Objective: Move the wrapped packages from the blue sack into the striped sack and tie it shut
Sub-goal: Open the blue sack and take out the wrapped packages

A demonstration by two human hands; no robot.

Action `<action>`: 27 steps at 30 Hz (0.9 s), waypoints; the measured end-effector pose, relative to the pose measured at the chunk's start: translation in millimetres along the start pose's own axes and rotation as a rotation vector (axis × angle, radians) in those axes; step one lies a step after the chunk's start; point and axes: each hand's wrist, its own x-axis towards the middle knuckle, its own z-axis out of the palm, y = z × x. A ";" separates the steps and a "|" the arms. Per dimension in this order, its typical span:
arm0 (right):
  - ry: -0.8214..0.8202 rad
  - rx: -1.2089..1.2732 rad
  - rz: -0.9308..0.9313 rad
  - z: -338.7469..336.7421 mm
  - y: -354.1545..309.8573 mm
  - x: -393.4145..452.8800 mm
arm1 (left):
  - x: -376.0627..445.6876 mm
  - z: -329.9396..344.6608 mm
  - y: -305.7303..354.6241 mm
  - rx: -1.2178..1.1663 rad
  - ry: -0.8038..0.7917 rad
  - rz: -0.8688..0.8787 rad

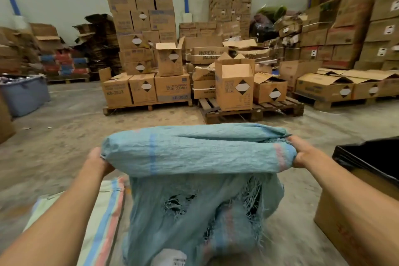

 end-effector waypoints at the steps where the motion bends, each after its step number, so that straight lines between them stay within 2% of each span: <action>1: 0.014 -0.014 -0.011 -1.6 -5.4 -3.8 | 1.3 -2.4 -0.5 0.018 0.006 0.083; 3: 0.061 -0.036 -0.003 -9.6 -13.6 -1.8 | 2.7 -9.8 -0.7 0.063 -0.077 0.098; 5: 0.082 -0.163 -0.017 -15.9 -15.3 2.6 | -11.4 -6.4 -6.4 0.296 -0.170 0.081; 7: 0.085 -0.274 -0.042 -11.1 -7.9 2.2 | -18.0 -3.2 -12.7 0.498 -0.191 0.051; 9: 0.090 -0.282 -0.071 -0.7 3.1 4.1 | -12.6 -7.4 -13.2 0.639 -0.195 0.030; 10: 0.141 -0.272 -0.115 2.5 6.6 8.8 | -11.0 -8.1 -14.3 0.709 -0.189 0.015; 13: 0.486 -0.356 -0.222 0.7 9.9 31.8 | -15.4 -15.9 -16.4 0.917 -0.179 -0.052; 16: 0.616 -0.488 -0.245 -5.3 6.4 42.2 | -30.3 -22.4 -22.9 1.006 -0.273 -0.160; 18: 0.618 -0.562 -0.264 -11.6 4.5 47.9 | -33.3 -22.5 -28.1 0.893 -0.356 -0.158; 21: 0.591 -0.833 -0.249 -19.7 13.9 51.8 | -28.6 -16.3 -32.4 0.539 -0.557 -0.115; 24: 0.526 -1.103 -0.195 -25.1 31.6 52.3 | -16.6 -5.9 -42.6 0.241 -0.682 0.088; 25: 0.546 -1.195 -0.203 -25.0 35.8 52.1 | 3.0 -7.3 -44.6 0.166 -0.719 0.219; 27: 0.561 -1.375 -0.250 -20.7 41.2 55.3 | 28.0 -9.8 -57.0 -0.070 -0.897 0.221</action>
